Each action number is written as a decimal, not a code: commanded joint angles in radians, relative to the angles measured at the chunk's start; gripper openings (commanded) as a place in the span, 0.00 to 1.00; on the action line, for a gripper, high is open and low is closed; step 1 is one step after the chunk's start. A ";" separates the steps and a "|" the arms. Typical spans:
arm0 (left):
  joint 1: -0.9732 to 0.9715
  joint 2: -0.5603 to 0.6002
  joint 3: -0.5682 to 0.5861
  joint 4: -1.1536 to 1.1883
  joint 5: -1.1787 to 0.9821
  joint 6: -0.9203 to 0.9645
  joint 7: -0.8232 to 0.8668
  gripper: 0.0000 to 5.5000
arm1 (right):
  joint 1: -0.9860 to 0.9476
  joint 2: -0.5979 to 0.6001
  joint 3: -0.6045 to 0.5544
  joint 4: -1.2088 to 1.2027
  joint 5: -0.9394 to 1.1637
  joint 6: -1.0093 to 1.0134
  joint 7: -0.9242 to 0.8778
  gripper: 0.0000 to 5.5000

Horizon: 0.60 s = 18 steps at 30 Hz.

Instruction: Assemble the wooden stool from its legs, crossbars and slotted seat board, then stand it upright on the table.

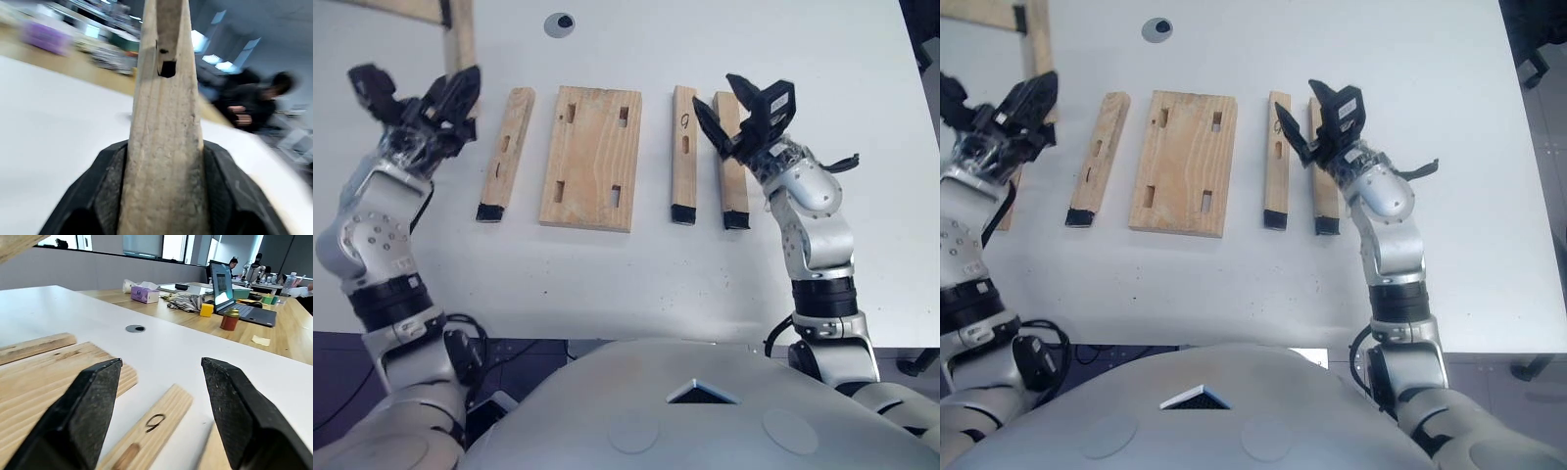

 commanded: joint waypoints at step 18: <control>-0.074 -0.153 -0.230 -0.015 -0.275 0.331 -0.135 0.37 | -0.357 0.050 -0.339 0.267 0.981 0.965 0.154 0.73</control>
